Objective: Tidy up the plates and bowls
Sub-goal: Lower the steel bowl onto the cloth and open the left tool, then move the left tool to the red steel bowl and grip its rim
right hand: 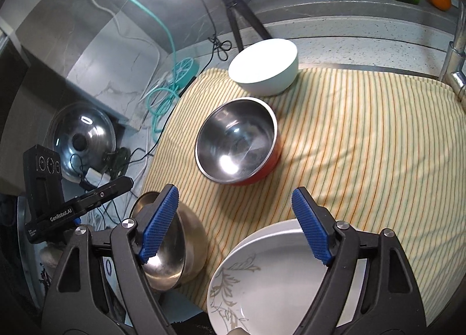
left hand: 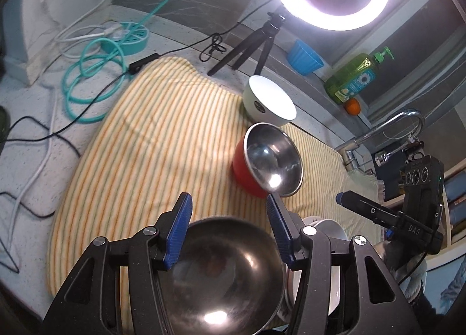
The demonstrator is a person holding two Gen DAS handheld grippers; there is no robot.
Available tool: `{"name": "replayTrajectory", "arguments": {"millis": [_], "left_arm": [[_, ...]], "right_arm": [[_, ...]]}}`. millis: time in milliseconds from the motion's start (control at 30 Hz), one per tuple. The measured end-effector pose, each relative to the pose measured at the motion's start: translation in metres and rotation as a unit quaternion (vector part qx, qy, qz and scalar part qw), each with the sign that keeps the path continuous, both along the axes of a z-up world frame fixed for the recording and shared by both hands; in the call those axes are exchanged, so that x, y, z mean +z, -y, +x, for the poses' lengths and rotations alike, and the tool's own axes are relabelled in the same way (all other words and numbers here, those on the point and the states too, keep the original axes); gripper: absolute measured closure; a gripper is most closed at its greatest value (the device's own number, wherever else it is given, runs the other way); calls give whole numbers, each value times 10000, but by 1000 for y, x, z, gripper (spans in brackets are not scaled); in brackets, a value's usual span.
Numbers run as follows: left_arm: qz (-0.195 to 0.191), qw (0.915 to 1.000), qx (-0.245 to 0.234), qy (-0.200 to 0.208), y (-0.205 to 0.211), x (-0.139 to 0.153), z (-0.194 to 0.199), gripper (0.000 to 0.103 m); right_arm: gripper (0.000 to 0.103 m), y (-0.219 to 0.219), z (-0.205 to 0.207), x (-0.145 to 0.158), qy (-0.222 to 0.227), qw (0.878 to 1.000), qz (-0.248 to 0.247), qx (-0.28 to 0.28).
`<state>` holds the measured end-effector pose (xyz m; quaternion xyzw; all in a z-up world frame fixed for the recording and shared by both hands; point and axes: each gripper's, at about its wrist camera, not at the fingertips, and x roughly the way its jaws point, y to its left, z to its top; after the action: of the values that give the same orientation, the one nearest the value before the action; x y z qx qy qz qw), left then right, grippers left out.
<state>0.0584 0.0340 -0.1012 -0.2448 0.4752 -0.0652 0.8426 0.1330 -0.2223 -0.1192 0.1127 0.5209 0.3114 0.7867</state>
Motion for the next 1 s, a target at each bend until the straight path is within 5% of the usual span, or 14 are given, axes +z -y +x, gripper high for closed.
{"name": "replayTrajectory", "arguments": {"millis": [300,567,800,1000], "left_arm": [[-234,9986,-423,-196,15,-12,51,51],[-403,9969,-494,-453,18,-30,78,54],[-340,9963,-542,-568,21,-39,88,75],[-284,9957,-622,-631,26,-44,93,79]], "right_arm": [[21,4,30,-15,-277,9993,86,-231],[43,0,48,-31,-586,9977,183,-283],[65,-8,59,-43,-748,9968,132,-239],[76,-12,67,-51,-861,9959,96,-245]]}}
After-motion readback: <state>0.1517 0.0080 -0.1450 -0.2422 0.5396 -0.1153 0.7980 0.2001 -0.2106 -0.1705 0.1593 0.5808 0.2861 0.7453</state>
